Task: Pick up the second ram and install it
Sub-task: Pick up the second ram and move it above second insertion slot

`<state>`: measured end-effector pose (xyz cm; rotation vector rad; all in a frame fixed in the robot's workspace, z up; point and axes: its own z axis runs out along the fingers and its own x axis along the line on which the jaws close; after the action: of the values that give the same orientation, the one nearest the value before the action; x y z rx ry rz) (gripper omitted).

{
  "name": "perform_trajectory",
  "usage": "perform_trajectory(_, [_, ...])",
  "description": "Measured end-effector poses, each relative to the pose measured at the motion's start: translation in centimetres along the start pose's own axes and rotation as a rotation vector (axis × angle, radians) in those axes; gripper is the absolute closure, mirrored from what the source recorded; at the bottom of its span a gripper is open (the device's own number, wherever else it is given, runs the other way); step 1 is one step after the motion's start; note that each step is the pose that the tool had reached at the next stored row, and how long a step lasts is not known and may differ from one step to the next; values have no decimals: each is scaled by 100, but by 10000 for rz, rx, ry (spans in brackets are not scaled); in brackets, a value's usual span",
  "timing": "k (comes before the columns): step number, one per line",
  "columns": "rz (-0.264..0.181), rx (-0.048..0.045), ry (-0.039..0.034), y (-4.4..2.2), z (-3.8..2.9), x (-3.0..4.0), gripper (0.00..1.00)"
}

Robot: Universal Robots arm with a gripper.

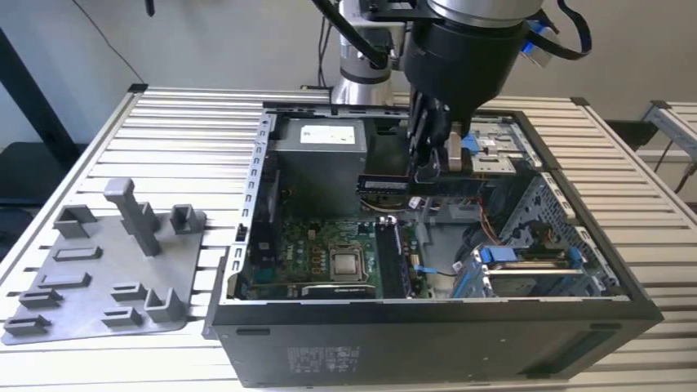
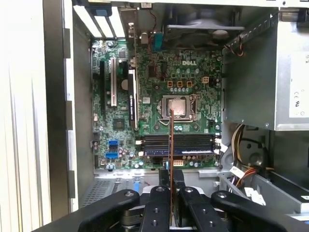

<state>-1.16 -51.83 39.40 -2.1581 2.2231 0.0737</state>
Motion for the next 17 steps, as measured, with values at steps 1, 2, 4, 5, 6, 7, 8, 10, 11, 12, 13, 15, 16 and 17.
perform_trajectory(1, [0, 0, -1, 1, 3, -21, 86])
perform_trajectory(2, [1, -1, 0, 1, 5, -48, 86])
perform_trajectory(4, [1, 0, 0, 3, 10, -107, 86])
perform_trajectory(5, [1, 0, 0, 4, 13, -139, 86])
perform_trajectory(6, [1, 0, -2, 5, 16, -170, 86])
perform_trajectory(7, [1, 0, -1, 6, 19, -200, 86])
perform_trajectory(8, [1, 0, -1, 7, 21, -228, 86])
perform_trajectory(10, [1, 0, -1, 8, 26, -288, 86])
perform_trajectory(11, [0, 0, -2, 9, 30, -318, 86])
perform_trajectory(12, [1, 0, -1, 10, 32, -347, 86])
perform_trajectory(13, [0, 0, -1, 11, 35, -377, 86])
perform_trajectory(15, [1, 0, -1, 13, 40, -434, 86])
perform_trajectory(16, [1, 0, 0, 14, 43, -462, 86])
perform_trajectory(17, [0, -1, 0, 14, 46, -486, 86])
